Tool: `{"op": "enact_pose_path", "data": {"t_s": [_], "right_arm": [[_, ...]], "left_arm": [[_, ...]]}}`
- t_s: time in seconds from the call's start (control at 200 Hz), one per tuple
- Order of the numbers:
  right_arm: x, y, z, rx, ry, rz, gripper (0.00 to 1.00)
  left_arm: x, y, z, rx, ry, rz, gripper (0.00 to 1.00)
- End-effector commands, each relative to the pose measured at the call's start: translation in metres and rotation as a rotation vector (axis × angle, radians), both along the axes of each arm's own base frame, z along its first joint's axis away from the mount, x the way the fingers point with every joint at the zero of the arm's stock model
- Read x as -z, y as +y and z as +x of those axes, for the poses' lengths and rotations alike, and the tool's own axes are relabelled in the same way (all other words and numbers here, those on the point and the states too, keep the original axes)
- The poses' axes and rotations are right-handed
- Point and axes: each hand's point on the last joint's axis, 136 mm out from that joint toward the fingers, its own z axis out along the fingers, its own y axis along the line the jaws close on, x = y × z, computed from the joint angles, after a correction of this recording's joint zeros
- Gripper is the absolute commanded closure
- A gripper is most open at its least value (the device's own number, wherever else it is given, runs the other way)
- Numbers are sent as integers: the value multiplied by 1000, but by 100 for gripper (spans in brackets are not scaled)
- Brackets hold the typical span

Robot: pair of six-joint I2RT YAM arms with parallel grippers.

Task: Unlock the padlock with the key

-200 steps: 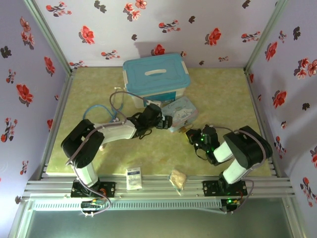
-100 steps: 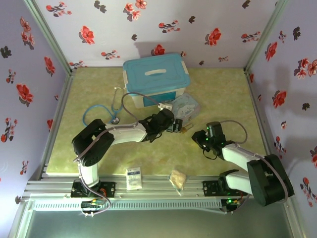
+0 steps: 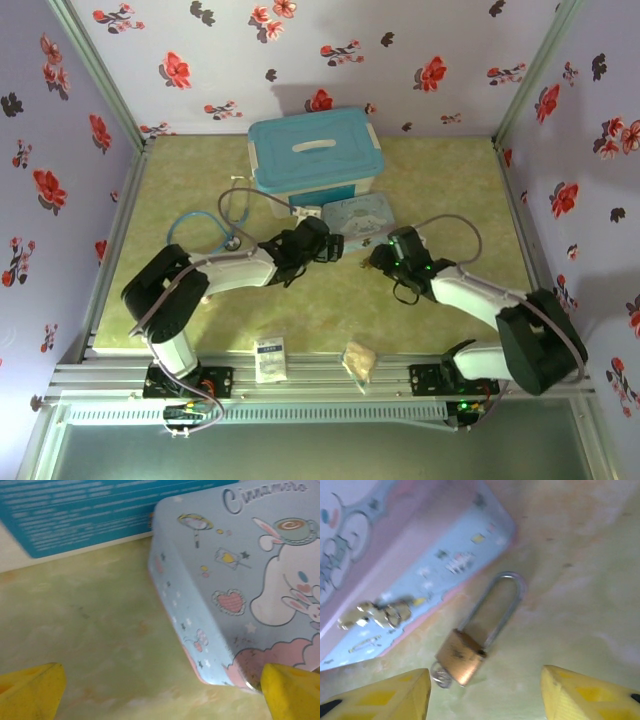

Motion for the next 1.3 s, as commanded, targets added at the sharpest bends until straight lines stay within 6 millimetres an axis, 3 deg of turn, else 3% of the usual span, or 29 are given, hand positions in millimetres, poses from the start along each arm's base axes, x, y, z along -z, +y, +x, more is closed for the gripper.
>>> {"op": "enact_pose_path", "data": {"t_s": [0.0,0.125,0.24,0.49,0.68,0.96,1.055,1.13,1.295], "right_arm": [[-3,-1,10,7,-19,-147,40],[10,-4,13,13,-2,-245,40],[20,6,12,-24,13,-290,40],[29,11,9,-60,25,-496,41],[35,1,-7,-71,46,-514,45],[33,-13,-18,-101,29,-478,62],[38,-22,-19,-81,47,-445,60],[37,-26,-17,-71,44,-447,51],[30,-17,-2,-84,-11,-440,46]], "left_arm": [[0,22,-11,-33,15,26,0],[-2,26,-17,-33,19,-5,0],[1,30,-21,-36,24,-5,0],[10,36,-26,-42,37,-2,0],[13,38,-28,-41,42,-3,0],[16,36,-28,-37,47,-13,0],[15,35,-30,-34,49,-20,0],[14,35,-31,-33,47,-24,0],[8,33,-34,-22,41,-35,0]]}}
